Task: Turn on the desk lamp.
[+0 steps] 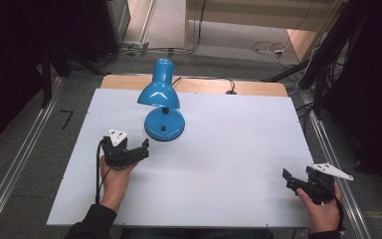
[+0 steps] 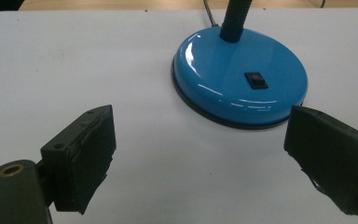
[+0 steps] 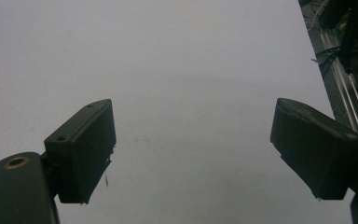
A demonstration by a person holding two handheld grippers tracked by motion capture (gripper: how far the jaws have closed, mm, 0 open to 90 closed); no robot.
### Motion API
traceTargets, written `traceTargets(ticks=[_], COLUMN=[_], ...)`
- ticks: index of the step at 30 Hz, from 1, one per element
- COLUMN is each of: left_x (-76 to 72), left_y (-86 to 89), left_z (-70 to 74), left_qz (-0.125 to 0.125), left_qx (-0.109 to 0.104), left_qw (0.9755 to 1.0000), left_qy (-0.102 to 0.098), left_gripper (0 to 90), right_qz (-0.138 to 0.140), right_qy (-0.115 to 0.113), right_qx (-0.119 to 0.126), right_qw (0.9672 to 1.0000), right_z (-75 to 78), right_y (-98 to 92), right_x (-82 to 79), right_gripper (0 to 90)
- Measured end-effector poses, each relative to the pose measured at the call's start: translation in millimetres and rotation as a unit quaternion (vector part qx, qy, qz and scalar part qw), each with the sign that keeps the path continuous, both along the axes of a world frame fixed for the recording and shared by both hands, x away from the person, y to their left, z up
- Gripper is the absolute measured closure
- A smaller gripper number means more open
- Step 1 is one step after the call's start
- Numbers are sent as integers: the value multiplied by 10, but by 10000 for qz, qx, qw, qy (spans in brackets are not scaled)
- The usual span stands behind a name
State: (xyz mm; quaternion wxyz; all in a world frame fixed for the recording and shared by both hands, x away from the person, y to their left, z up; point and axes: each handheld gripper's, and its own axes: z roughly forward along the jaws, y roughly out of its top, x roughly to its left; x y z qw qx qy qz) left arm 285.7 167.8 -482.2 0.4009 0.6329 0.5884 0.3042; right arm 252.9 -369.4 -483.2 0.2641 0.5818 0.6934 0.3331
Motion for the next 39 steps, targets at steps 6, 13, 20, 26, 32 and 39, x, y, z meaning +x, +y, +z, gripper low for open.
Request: traceTargets(ticks=[6, 13, 20, 26, 32, 39], left_x=[78, 149, 234, 301, 384, 486], left_y=[-66, -150, -220, -252, -297, -364], left_z=[-5, -11, -28, -33, -26, -52], left_qz=[-24, -84, -143, -212, -182, -232], left_qx=[6, 91, 132, 97, 39, 33], left_qw=[10000, 9999, 9998, 9997, 9998, 9997], left_qy=[-37, -26, -7, 8, 12, 10], left_gripper=[125, 140, 146, 190, 206, 262], right_qz=[-9, 4, 12, 52, 36, 32], right_qy=[19, -7, -13, -37, -32, -17], right_qx=[27, 47, 60, 80, 89, 139], right_qw=[10000, 10000, 10000, 9999, 9999, 9999], right_z=[0, 7, 9, 13, 18, 15], right_y=[-2, -6, -3, -12, 8, -2], right_x=[3, -2, -2, -3, 4, 8], right_gripper=[129, 132, 134, 134, 135, 135])
